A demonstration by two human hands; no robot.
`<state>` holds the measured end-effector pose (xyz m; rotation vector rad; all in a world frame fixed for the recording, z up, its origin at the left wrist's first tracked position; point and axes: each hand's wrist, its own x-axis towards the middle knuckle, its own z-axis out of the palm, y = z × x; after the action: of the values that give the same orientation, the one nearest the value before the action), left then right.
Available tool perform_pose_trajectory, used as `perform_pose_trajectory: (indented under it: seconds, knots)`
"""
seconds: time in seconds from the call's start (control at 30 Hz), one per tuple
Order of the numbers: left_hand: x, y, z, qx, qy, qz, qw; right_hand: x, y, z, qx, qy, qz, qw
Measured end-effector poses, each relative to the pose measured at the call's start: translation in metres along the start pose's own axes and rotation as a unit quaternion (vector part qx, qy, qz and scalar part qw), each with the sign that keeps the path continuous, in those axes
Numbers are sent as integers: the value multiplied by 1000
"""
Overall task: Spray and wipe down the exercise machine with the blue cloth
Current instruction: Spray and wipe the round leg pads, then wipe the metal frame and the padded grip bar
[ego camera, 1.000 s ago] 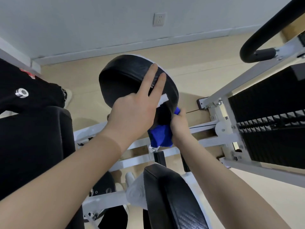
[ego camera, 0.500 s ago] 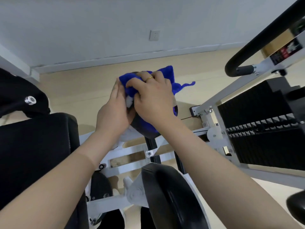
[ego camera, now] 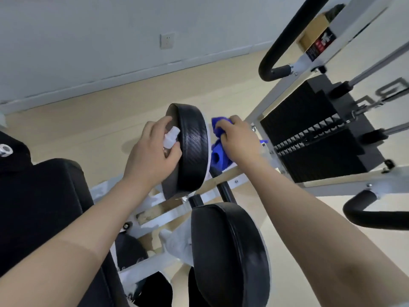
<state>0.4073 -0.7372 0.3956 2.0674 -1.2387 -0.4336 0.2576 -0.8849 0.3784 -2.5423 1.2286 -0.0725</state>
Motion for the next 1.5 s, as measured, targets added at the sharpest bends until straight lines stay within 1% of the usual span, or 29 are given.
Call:
perform_pose_trajectory:
  seconds: [0.03,0.07,0.13,0.2,0.3,0.33,0.47,0.5,0.53,0.6,0.63,0.67,0.77,0.83,0.9,0.97,1.07,1.17,1.3,1.4,1.5]
  knots:
    - [-3,6,-4,-10,-9,18,1000,-11,13,1,-24,-47,44,998]
    - [-5,12,-7,-23,-16,36,999,-23,21,1,-13,-71,74,995]
    - [-11,32,-11,-61,-51,84,993,-58,30,-7,53,-49,124,990]
    - [-17,55,-12,-85,-110,119,983,-86,37,-19,104,-28,157,982]
    - [-30,90,-3,-74,-199,199,957,-122,47,-41,135,-8,196,971]
    - [-35,101,0,-85,-212,217,949,-135,50,-49,140,1,205,969]
    - [-47,133,18,-147,-247,237,928,-175,64,-83,153,19,204,967]
    - [-49,142,22,-140,-257,258,921,-183,70,-92,154,26,201,967]
    - [-51,157,27,-121,-272,296,908,-195,79,-104,152,42,204,966]
    - [-54,181,37,-68,-293,359,884,-208,91,-120,158,76,214,961]
    - [-57,196,46,-59,-287,377,879,-217,100,-130,163,99,223,956]
    - [-59,215,56,-62,-275,379,881,-227,111,-140,171,124,227,951]
    - [-65,259,82,-105,-209,345,909,-252,136,-165,190,195,232,934]
    - [-73,293,101,-133,-176,327,919,-273,157,-190,194,234,222,926]
    - [-90,331,116,-144,-158,321,923,-298,178,-220,200,283,210,914]
    - [-103,367,122,-156,-159,331,917,-317,196,-251,204,327,195,902]
    - [-116,426,122,-171,-154,357,905,-343,218,-301,198,354,169,898]
    - [-120,469,107,-159,-99,389,902,-354,227,-334,199,375,154,892]
    - [-121,516,81,-140,-27,435,889,-361,224,-371,204,402,137,882]
    - [-110,549,67,-144,-2,429,892,-359,217,-402,199,427,123,873]
    - [-98,575,56,-146,-10,406,902,-354,214,-424,203,439,137,864]
